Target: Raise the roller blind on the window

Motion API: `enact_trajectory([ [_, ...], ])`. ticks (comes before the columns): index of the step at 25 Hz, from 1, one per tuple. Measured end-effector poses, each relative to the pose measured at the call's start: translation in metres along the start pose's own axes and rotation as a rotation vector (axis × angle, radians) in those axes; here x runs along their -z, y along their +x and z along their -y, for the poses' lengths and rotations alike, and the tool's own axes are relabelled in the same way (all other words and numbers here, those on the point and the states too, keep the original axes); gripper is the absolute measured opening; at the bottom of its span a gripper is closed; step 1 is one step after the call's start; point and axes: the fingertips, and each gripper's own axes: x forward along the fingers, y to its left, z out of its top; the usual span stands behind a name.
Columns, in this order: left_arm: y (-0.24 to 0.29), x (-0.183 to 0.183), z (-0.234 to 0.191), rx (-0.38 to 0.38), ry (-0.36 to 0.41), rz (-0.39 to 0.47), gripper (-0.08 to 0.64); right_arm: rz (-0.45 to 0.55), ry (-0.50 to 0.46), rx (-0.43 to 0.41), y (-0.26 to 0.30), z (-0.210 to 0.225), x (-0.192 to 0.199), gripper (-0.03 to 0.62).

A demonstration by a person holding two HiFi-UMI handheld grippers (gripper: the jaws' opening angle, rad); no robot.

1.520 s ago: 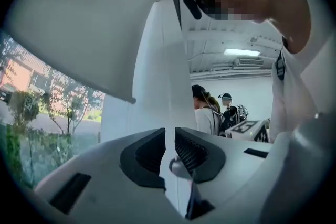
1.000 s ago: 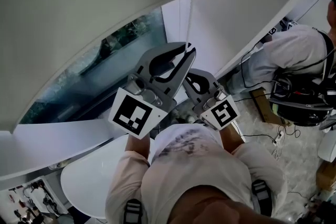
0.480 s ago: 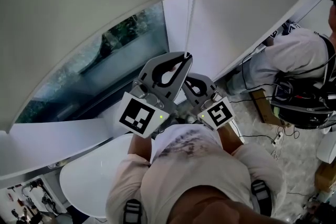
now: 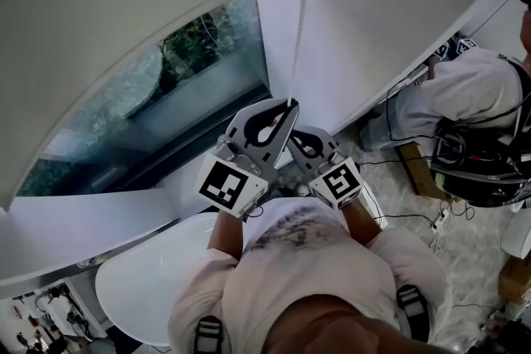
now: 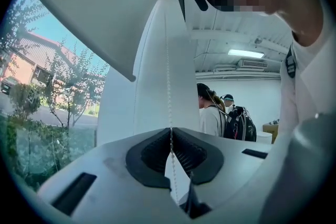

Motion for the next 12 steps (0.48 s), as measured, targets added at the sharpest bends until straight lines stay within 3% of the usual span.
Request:
enact_trajectory([
  [12, -0.006, 0.049, -0.014, -0.009, -0.038, -0.04, 0.014, -0.101, 0.029, -0.009, 0.016, 0.003, 0.047, 0.061],
])
